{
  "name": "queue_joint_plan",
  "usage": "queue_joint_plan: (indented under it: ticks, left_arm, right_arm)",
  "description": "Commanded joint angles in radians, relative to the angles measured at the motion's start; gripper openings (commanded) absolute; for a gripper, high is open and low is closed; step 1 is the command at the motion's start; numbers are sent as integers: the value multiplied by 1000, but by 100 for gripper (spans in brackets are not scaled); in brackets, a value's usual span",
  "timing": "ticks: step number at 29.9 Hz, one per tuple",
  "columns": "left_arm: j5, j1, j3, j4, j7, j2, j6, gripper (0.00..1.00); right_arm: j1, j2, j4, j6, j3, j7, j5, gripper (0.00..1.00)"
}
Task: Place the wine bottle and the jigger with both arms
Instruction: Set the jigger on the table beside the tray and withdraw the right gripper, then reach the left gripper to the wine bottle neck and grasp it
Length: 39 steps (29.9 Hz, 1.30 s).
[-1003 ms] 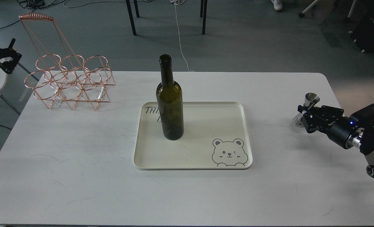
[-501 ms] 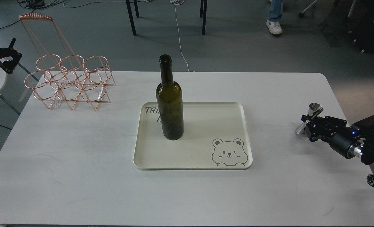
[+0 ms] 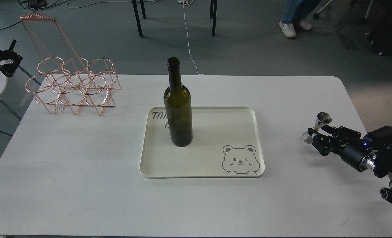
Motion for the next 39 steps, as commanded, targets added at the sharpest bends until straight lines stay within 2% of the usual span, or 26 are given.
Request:
queue_joint_plan:
  ticks: [1, 3, 4, 7, 12, 18, 23, 29, 35, 39]
  left_arm:
    - [0, 2, 0, -24, 0, 26, 0, 98]
    - [0, 3, 0, -25, 2, 37, -1, 98]
    - [0, 3, 0, -25, 3, 37, -3, 98]
    - [3, 6, 5, -32, 8, 45, -7, 98]
    - [53, 5, 54, -108, 8, 115, -20, 98]
    - [167, 11, 89, -303, 9, 267, -24, 98]
    - [331, 6, 101, -467, 9, 356, -23, 98]
    - [728, -21, 66, -660, 0, 434, -18, 98]
    - [1174, -46, -29, -832, 0, 433, 2, 98]
    - [1480, -44, -86, -927, 0, 401, 11, 98]
  right_arm:
    - [-20, -83, 90, 0, -3, 14, 8, 77]
    - [-40, -165, 190, 0, -3, 14, 51, 89]
    - [-49, -196, 228, 0, -8, 14, 83, 92]
    - [-74, -272, 334, 0, -11, 14, 190, 94]
    - [-58, -380, 416, 0, 9, 14, 365, 94]
    - [3, -445, 436, 195, 135, 14, 640, 94]
    - [78, -422, 344, 392, 296, 14, 828, 94]
    - [238, -223, 68, 582, 370, 14, 1033, 94]
    - [328, -59, -164, 696, 374, 14, 1208, 95]
    - [344, -29, -192, 728, 376, 14, 1274, 95]
